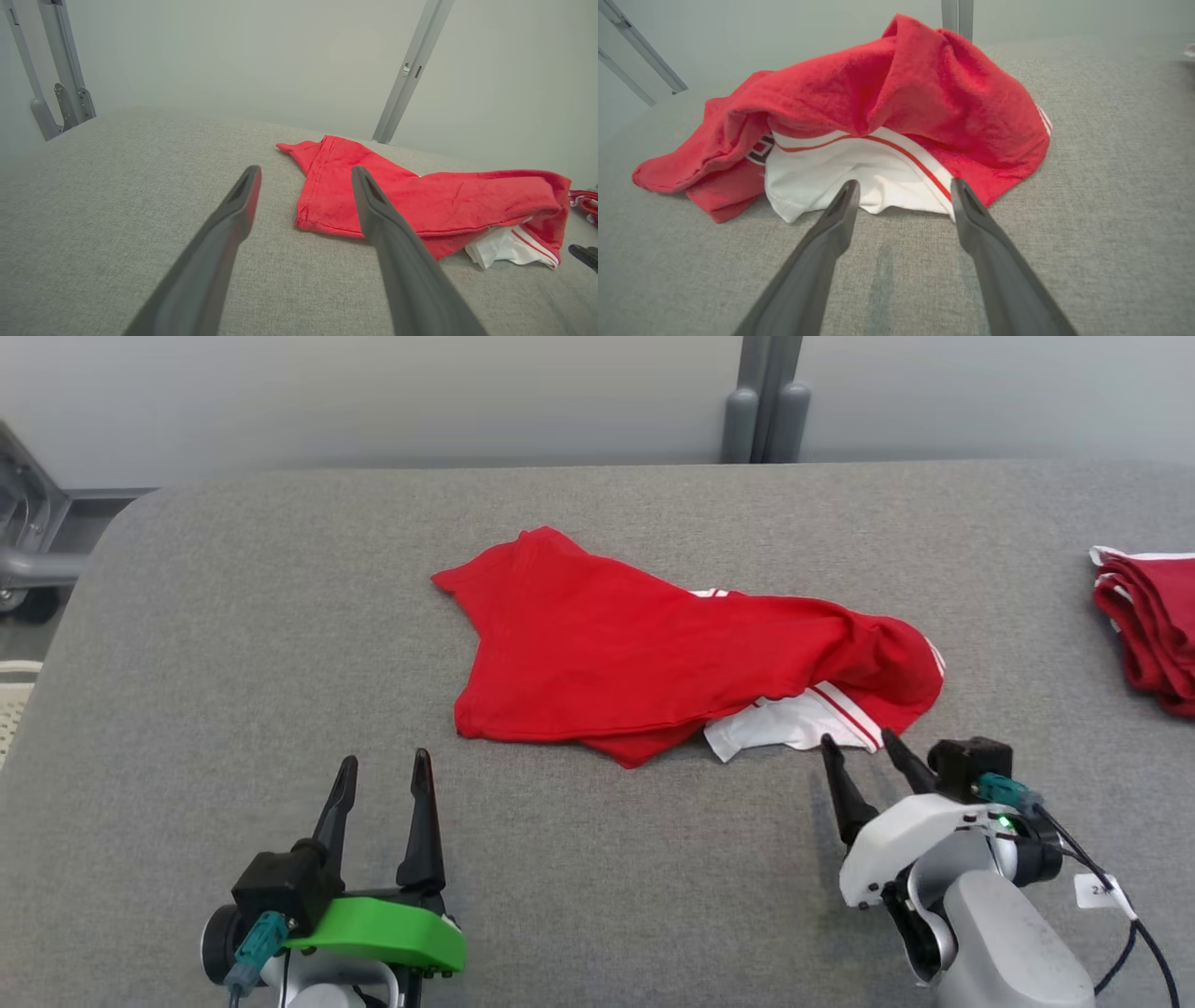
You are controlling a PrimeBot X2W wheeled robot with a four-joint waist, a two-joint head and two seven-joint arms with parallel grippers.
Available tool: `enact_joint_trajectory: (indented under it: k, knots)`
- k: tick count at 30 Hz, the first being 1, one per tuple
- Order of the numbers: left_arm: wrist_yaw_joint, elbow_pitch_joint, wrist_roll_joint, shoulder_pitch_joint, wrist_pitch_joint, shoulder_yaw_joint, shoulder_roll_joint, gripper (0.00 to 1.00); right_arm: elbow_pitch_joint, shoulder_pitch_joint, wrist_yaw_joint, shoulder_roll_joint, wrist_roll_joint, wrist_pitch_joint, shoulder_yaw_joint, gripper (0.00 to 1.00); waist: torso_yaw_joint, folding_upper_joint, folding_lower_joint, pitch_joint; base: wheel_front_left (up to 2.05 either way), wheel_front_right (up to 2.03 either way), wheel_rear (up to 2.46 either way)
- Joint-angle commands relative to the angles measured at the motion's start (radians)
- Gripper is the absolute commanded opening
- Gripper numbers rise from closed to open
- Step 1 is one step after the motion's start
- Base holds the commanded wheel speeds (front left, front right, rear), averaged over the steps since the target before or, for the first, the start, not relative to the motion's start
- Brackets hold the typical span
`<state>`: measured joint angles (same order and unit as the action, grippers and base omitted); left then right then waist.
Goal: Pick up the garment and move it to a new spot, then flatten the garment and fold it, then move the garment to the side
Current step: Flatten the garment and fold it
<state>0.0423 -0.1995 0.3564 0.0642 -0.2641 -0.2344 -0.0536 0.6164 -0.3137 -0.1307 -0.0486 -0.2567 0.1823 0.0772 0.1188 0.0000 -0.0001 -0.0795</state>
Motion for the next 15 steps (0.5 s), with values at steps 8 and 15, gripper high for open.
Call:
enact_joint_trajectory:
  k: [8,15]
  knots:
    - [0.001,0.012,0.014,0.032,0.0,-0.004,0.002,1.0,0.213,-0.146,0.0,-0.004,0.188,-0.054,-0.02,1.0,0.077,0.0,0.0001,-0.053,0.0,0.0,0.0]
    - [0.014,0.018,0.037,0.034,0.0,-0.003,0.003,1.0,0.312,-0.197,0.0,-0.004,0.237,-0.056,-0.041,0.41,0.085,0.0,0.0001,-0.061,0.0,0.0,0.0]
